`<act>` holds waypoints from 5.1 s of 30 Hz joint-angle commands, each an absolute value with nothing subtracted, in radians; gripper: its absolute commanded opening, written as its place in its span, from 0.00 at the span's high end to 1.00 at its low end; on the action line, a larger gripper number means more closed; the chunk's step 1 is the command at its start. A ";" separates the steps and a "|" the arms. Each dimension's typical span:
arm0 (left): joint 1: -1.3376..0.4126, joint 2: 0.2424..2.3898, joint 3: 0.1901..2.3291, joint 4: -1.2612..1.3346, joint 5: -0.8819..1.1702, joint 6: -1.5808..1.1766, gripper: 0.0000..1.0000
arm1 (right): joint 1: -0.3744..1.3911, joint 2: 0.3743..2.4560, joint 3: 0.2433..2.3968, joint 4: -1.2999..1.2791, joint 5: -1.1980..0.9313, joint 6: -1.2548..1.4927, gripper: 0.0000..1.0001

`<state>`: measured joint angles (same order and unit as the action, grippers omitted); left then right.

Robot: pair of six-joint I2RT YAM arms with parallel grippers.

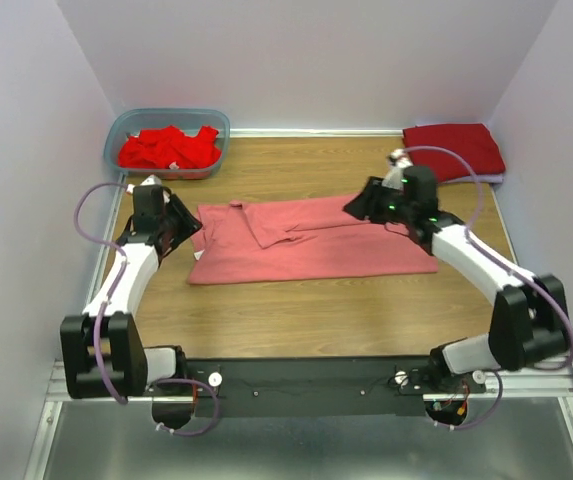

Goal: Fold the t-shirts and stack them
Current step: Fold the tshirt

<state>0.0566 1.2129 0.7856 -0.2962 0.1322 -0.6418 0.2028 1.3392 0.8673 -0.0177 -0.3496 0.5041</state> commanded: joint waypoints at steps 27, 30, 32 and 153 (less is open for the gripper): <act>0.011 1.453 0.914 -0.175 0.118 -0.517 0.13 | 0.735 2.164 1.693 -0.229 -0.150 0.098 0.52; 0.011 1.462 0.917 -0.176 0.132 -0.517 0.12 | 0.735 2.192 1.721 -0.241 -0.147 0.091 0.55; 0.011 1.466 0.917 -0.175 0.143 -0.517 0.12 | 0.735 2.210 1.741 -0.252 -0.163 0.091 0.60; -0.155 2.002 1.491 -0.390 0.020 -0.627 0.63 | 0.859 2.146 1.644 -0.342 -0.005 -0.035 1.00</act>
<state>-0.1509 2.0457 1.4643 -0.3622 0.0521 -0.6392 0.8513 2.1632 1.6444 -0.3344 -0.0326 -0.0273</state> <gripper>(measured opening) 0.383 0.009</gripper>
